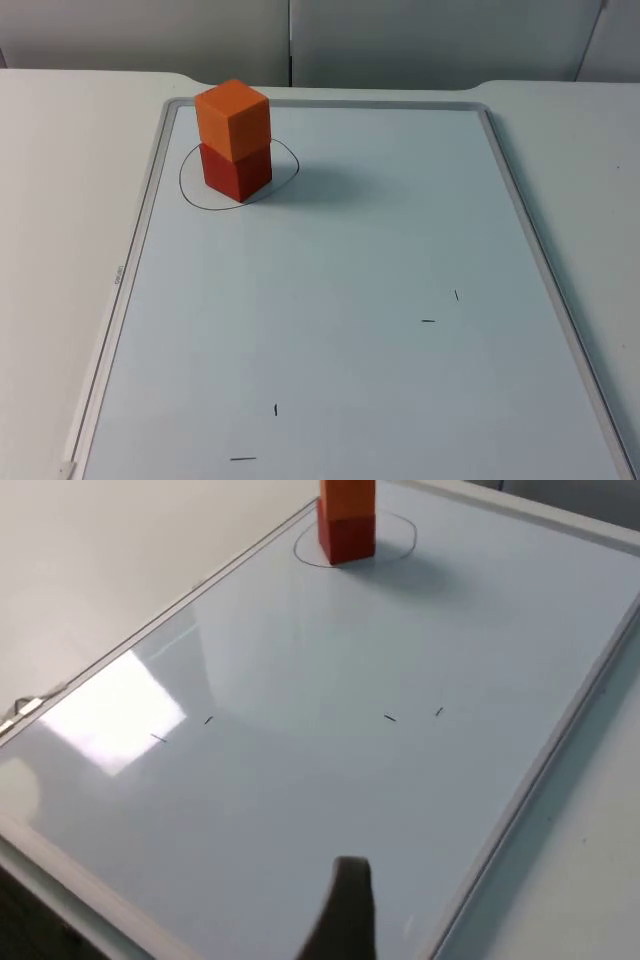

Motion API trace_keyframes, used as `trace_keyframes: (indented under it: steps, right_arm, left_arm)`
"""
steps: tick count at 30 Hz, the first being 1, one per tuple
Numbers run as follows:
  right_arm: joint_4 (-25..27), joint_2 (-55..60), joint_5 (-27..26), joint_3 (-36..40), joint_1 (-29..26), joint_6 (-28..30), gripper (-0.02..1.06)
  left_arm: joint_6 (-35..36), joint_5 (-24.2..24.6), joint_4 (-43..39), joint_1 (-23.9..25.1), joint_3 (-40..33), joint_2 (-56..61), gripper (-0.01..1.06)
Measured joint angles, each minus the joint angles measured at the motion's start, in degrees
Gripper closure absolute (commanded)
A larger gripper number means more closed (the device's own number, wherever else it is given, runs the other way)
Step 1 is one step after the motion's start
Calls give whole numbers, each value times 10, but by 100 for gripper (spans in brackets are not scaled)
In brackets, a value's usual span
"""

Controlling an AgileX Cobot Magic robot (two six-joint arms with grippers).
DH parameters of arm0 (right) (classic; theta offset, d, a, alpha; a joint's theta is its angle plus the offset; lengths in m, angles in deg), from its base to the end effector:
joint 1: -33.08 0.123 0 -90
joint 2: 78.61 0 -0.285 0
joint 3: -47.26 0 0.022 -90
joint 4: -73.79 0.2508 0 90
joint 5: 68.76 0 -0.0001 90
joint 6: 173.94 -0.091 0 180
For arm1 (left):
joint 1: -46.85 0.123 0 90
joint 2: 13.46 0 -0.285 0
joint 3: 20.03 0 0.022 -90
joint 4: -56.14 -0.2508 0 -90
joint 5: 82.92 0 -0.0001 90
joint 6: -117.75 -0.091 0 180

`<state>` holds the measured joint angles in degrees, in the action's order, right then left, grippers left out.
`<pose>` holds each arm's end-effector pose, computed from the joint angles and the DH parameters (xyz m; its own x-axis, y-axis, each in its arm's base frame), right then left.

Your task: Pick up one cube with the left hand and another cube with the right hand. First place the cube in the right hand at the target position, then stack the cube in the left hand on top.

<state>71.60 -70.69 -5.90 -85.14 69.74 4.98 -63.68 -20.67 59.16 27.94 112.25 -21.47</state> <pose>-0.0046 -0.0073 0.2791 -0.3819 -0.2825 -0.8800 -0.5722 0.8200 -0.0149 -0.0081 -0.0017 0.2794 -0.4432 0.1523 -0.8834 0.3629 0.9316 -0.0215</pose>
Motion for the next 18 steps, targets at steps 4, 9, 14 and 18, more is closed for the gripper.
trace_keyframes:
  steps: [4,9,14,18]
  right_arm:
    - [-6,0,-2,0,0,-5,29]
    - [-6,0,-2,0,0,-3,2]
    - [-6,0,-2,0,0,-3,0]
    - [-6,0,-2,0,0,-3,0]
  left_arm:
    - [0,0,0,0,0,0,6]
    - [0,0,0,0,0,0,6]
    - [0,0,0,0,0,0,6]
    - [0,0,0,0,0,0,6]
